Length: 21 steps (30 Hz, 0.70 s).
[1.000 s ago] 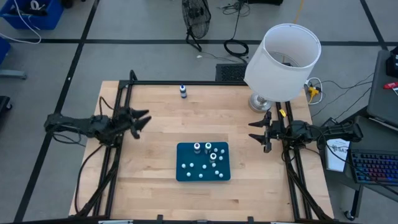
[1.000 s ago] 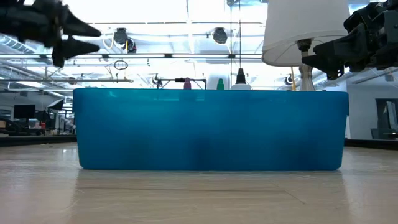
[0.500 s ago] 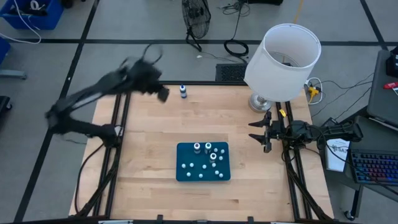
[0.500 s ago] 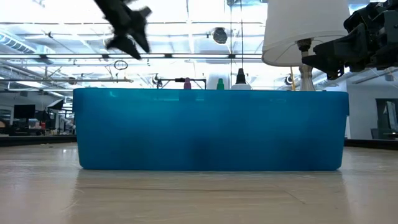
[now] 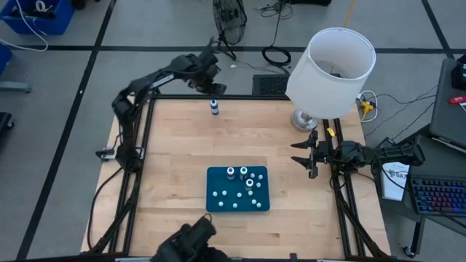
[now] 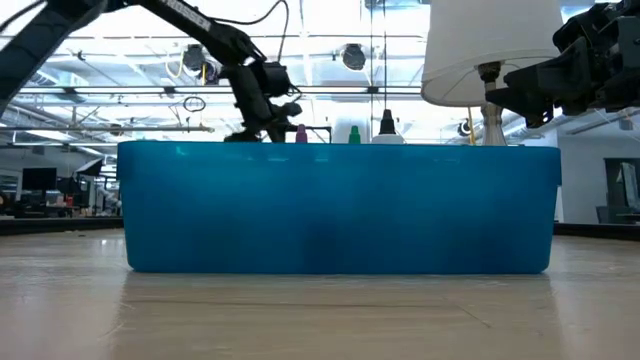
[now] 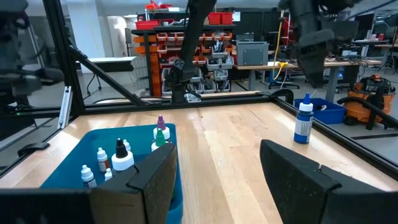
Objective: Pick & Place food coloring
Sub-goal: Put the large blue food coloring bottle into the blue bin
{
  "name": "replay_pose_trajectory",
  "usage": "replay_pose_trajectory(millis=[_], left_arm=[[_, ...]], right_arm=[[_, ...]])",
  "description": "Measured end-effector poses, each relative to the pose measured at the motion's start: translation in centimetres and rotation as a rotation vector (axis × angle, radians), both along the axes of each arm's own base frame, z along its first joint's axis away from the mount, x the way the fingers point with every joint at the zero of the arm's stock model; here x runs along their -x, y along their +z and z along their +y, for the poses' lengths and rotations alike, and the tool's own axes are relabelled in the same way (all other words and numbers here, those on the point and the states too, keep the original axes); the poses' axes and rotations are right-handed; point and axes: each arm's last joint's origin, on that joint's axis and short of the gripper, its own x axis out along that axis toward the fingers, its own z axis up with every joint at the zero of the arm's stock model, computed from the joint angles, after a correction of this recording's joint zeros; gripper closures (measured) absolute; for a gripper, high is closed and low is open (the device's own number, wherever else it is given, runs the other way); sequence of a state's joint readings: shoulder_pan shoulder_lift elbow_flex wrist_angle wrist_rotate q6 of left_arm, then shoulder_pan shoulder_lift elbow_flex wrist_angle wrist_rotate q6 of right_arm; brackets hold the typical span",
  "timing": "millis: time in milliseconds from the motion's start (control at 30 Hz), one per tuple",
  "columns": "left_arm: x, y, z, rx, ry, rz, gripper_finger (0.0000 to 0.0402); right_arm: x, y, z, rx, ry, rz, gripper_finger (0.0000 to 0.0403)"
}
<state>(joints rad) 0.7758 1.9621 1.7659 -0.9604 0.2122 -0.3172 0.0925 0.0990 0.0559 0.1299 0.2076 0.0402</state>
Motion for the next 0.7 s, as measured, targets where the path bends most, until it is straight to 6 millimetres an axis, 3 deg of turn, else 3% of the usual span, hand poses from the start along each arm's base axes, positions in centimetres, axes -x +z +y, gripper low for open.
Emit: replay_pose_trajectory(millis=[167,467,700], left_arm=[[-1.7,-1.0,0.1,0.025,-0.073,0.035,0.0188],[-3.0,-1.4,-2.1,-0.093,-0.123,0.221,0.0188],[-3.7,-1.4,-3.2,-0.112,-0.134,0.252,0.0188]], right_arm=[[0.0,0.0,0.0,0.000,0.000,0.000,0.0185],[0.0,0.0,0.0,0.000,0.000,0.000,0.0182],[0.0,0.0,0.0,0.000,0.000,0.000,0.0185]])
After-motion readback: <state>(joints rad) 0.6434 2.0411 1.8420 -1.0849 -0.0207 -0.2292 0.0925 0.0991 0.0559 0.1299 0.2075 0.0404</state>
